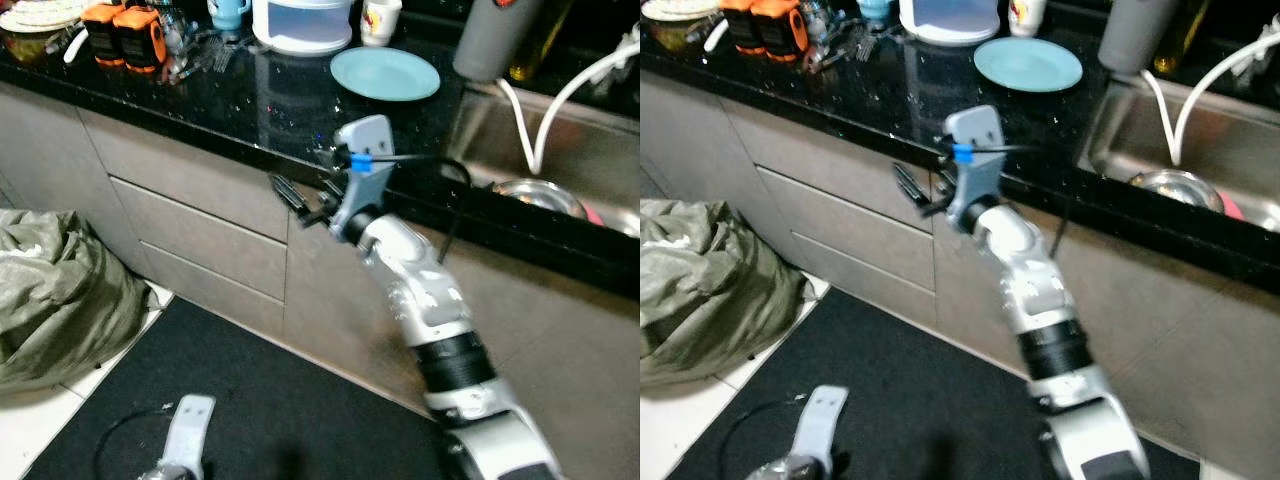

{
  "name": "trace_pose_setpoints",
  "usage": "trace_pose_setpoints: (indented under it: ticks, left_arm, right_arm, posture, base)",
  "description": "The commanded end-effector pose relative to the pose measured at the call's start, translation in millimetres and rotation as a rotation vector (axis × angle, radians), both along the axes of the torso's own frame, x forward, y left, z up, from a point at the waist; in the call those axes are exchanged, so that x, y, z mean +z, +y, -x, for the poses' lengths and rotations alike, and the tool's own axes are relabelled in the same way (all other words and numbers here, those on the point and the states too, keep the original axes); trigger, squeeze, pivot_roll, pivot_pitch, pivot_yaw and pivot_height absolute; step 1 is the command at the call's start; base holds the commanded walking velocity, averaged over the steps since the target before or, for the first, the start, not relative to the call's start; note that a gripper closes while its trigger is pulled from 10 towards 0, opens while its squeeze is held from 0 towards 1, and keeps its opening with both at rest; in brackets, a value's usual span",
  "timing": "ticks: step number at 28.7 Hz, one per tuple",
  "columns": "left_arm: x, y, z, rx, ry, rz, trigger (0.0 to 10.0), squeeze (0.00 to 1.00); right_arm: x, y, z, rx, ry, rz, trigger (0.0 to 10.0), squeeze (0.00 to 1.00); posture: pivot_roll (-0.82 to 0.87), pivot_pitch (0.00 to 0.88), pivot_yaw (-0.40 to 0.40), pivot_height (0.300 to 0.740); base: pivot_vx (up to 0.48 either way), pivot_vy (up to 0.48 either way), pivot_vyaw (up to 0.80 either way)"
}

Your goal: Kitchen organization

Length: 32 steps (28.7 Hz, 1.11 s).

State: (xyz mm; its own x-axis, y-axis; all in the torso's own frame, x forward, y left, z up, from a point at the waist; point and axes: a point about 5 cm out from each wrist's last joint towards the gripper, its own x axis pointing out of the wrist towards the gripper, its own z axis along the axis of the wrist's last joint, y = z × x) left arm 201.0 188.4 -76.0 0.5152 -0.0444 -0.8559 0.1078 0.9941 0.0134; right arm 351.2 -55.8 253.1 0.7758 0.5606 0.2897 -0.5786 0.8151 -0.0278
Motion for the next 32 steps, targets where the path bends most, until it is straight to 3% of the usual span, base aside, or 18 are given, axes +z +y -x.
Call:
trace_pose_setpoints:
  ticks: [1,5,8,13,24,32]
  left_arm:
    - [-5.3,2.6,10.5,0.005,0.044,-0.004,10.0,0.0]
    - [-5.5,1.2,10.7,0.003,0.045,0.0,10.0,0.0]
    - [-5.6,0.6,10.7,0.003,0.045,0.002,10.0,0.0]
    - [-5.8,-0.2,10.9,0.001,0.047,0.004,10.0,0.0]
    - [-5.6,-0.8,10.4,0.001,0.046,0.009,10.0,0.0]
    - [-5.6,-0.6,10.4,-0.002,0.048,0.012,10.0,0.0]
  right_arm:
    - [4.2,5.0,1.9,0.037,-0.007,-0.036,10.0,0.0]
    - [16.1,7.3,6.0,0.124,0.008,-0.191,10.0,0.0]
    - [22.6,7.0,6.4,0.131,-0.001,-0.223,10.0,0.0]
    - [25.4,7.3,3.3,0.104,-0.006,-0.197,10.0,0.0]
    - [31.9,4.5,-1.7,0.046,-0.023,-0.168,10.0,0.0]
    - [42.7,10.6,3.6,0.071,-0.141,-0.007,10.0,0.0]
  posture:
    - [0.08,0.089,-0.041,0.74]
    - [0.08,0.092,-0.043,0.74]
    - [0.08,0.093,-0.044,0.74]
    - [0.08,0.093,-0.044,0.74]
    - [0.08,0.093,-0.046,0.74]
    - [0.07,0.093,-0.045,0.74]
  base:
    - [0.461,0.0,0.0]
    - [0.464,0.0,0.0]
    - [0.467,0.0,0.0]
    - [0.472,0.0,0.0]
    - [0.469,0.0,-0.75]
    - [0.465,0.0,0.0]
